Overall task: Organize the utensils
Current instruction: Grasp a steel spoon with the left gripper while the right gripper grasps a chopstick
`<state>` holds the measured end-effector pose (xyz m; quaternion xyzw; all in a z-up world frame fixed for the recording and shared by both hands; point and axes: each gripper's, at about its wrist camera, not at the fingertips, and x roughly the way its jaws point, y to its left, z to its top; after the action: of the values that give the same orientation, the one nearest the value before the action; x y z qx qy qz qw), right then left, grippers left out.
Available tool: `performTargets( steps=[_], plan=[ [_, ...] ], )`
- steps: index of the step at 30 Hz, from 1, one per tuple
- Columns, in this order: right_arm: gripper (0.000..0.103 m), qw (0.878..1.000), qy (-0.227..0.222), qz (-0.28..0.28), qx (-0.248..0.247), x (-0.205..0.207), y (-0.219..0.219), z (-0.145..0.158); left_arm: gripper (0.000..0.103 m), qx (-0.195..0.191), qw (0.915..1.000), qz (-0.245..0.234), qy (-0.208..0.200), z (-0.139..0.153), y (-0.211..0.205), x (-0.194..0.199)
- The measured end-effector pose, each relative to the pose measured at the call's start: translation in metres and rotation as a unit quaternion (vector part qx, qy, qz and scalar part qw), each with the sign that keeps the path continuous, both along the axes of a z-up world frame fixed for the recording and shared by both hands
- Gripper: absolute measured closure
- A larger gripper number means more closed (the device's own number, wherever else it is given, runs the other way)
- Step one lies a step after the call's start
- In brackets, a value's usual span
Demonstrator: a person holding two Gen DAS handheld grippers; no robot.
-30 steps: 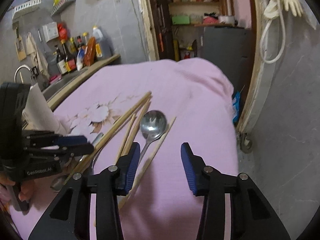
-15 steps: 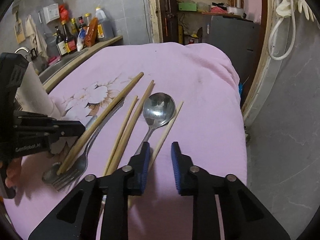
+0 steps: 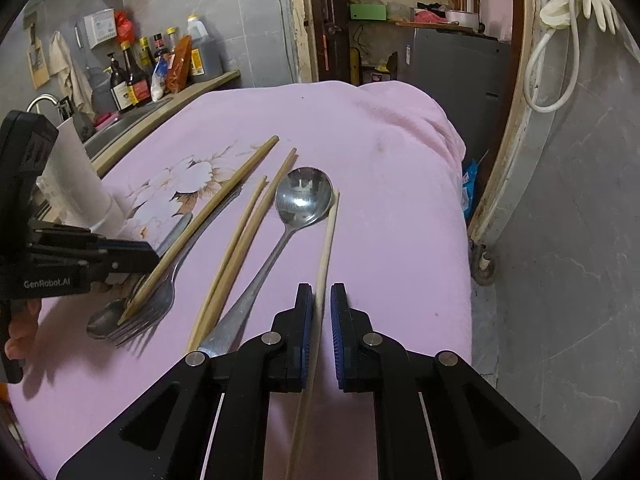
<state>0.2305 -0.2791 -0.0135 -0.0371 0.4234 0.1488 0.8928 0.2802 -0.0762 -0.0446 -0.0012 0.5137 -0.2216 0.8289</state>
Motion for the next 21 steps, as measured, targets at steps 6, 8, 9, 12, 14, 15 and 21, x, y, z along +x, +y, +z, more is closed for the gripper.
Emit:
performTargets(
  steps=[6,8,9,12,14,15,21],
  plan=[
    [0.095,1.000,0.000,0.000,-0.008,-0.001,0.004,0.000,0.091,0.005,0.9999,-0.008,0.012,0.000,-0.004,0.004],
    [0.095,1.000,0.002,-0.001,-0.009,-0.001,0.004,0.000,0.091,0.010,0.9997,-0.011,0.020,0.001,-0.007,0.009],
    [0.094,1.000,0.003,-0.001,-0.012,-0.001,0.005,0.000,0.091,0.014,0.9995,-0.013,0.025,0.001,-0.009,0.013],
    [0.094,1.000,0.006,0.000,-0.022,0.000,0.007,0.001,0.091,0.025,0.9986,-0.023,0.040,0.003,-0.011,0.016],
    [0.094,1.000,0.007,0.003,-0.028,-0.001,0.008,0.000,0.092,0.027,0.9986,-0.024,0.040,0.004,-0.009,0.016],
    [0.095,1.000,0.005,0.004,-0.029,-0.002,0.008,0.000,0.095,0.030,0.9986,-0.021,0.038,0.005,-0.009,0.015],
    [0.099,0.999,0.002,0.008,-0.031,-0.023,0.004,0.002,0.098,0.000,0.9992,0.007,0.039,0.000,0.001,0.012]
  ],
)
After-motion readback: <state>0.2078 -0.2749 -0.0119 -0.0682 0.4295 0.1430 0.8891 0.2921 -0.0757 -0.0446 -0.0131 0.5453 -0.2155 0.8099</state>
